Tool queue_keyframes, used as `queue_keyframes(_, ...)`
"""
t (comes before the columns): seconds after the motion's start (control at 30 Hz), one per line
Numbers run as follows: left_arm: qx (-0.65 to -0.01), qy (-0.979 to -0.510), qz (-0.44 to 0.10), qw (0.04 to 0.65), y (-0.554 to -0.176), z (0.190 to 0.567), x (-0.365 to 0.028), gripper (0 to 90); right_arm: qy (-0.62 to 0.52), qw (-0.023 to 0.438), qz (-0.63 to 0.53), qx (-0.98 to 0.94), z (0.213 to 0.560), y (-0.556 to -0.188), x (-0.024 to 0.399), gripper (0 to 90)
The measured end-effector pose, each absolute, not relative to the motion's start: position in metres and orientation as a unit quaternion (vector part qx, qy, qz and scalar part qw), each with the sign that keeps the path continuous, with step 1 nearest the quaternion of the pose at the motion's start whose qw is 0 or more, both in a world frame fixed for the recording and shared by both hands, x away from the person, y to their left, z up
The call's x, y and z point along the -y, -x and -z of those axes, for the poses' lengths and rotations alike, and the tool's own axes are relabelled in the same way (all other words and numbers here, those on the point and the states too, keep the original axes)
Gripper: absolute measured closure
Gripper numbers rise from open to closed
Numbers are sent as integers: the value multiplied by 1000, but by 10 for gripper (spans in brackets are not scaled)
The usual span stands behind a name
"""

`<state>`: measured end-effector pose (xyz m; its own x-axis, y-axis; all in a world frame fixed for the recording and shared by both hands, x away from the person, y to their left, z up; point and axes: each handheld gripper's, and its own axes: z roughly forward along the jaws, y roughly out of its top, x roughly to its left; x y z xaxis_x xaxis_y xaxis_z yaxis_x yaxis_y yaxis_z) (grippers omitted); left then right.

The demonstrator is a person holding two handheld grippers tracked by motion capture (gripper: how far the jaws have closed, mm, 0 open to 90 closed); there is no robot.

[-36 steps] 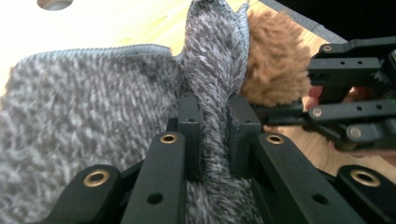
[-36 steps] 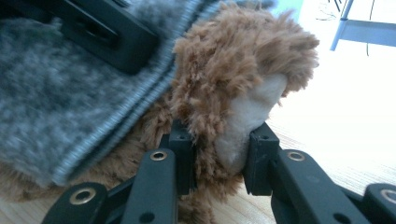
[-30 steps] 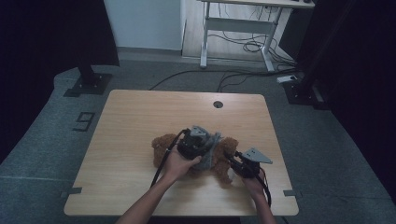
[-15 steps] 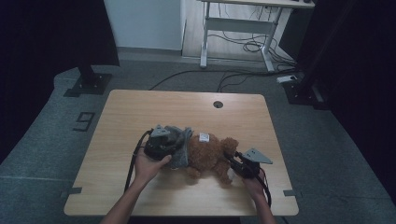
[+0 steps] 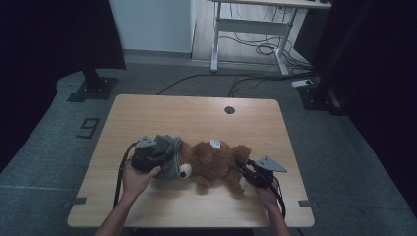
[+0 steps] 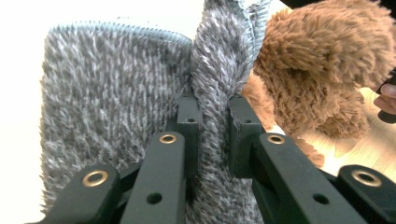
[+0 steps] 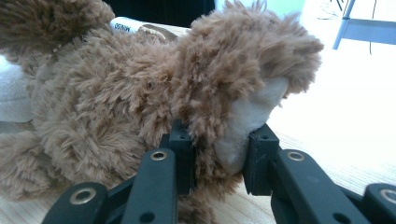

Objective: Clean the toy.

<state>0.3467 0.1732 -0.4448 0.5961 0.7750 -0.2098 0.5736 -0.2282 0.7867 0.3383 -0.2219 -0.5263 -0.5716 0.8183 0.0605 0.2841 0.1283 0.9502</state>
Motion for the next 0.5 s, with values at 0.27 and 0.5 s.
queue_keyframes(0.27,-385,-783,-139,470,-355,399,-124,782,-392,251,-533,-706,526,-339,223,698)
queue_keyframes(0.5,-328,-814,-124,464,-372,381,-37,781,-393,248,-535,-705,526,-338,222,698)
